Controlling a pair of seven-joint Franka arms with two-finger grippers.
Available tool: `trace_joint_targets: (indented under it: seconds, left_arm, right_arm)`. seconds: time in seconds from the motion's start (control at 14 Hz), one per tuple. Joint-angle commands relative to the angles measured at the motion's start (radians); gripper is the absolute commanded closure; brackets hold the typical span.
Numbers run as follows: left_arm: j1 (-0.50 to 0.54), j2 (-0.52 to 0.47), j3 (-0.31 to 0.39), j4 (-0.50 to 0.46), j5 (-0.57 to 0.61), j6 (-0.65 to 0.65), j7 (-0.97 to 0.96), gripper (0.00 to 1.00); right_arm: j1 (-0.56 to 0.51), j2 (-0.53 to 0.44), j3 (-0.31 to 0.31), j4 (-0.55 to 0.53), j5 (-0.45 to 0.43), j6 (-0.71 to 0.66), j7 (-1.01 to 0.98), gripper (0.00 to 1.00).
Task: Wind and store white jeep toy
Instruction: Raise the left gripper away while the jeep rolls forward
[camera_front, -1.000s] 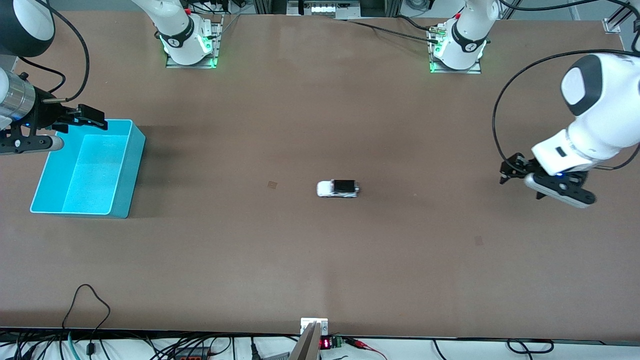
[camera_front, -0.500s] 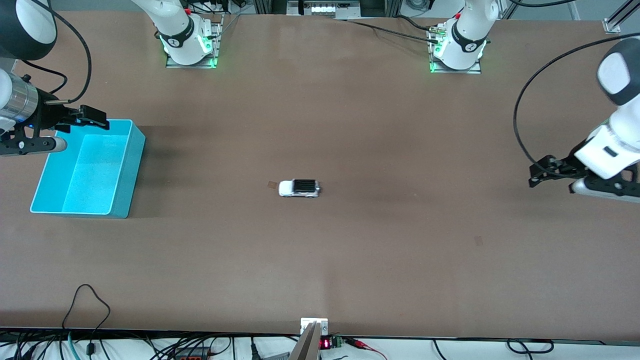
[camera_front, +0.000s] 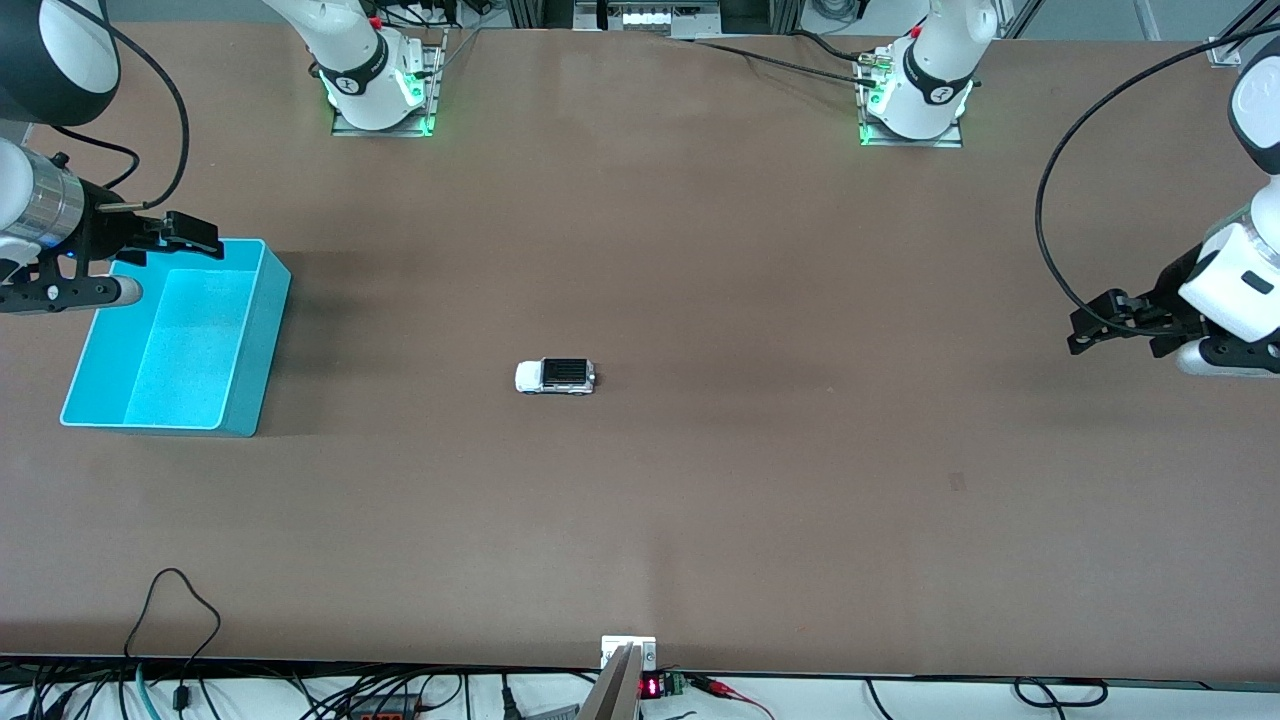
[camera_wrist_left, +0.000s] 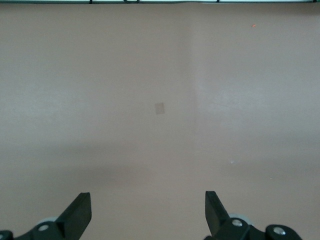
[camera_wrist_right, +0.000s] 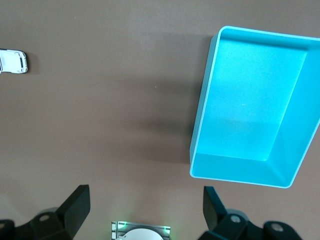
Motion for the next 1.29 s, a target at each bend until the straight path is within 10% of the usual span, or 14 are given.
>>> trace_joint_targets:
  seconds: [0.0,0.79,1.21]
  left_arm:
    - [-0.011,-0.012,0.007,0.013,-0.009,-0.027,-0.004,0.0]
    - [0.001,-0.067,0.008,0.014,-0.009,-0.132,-0.036,0.0]
    - [-0.002,-0.055,0.007,0.065,-0.009,-0.133,-0.051,0.0]
  right_arm:
    - [-0.003,0.006,0.004,0.01,0.003,-0.023,-0.003,0.0]
    - [0.03,0.017,0.011,-0.013,0.003,-0.05,0.002,0.0]
    - [0.119,0.002,0.011,-0.175,0.003,0.147,-0.055,0.0]
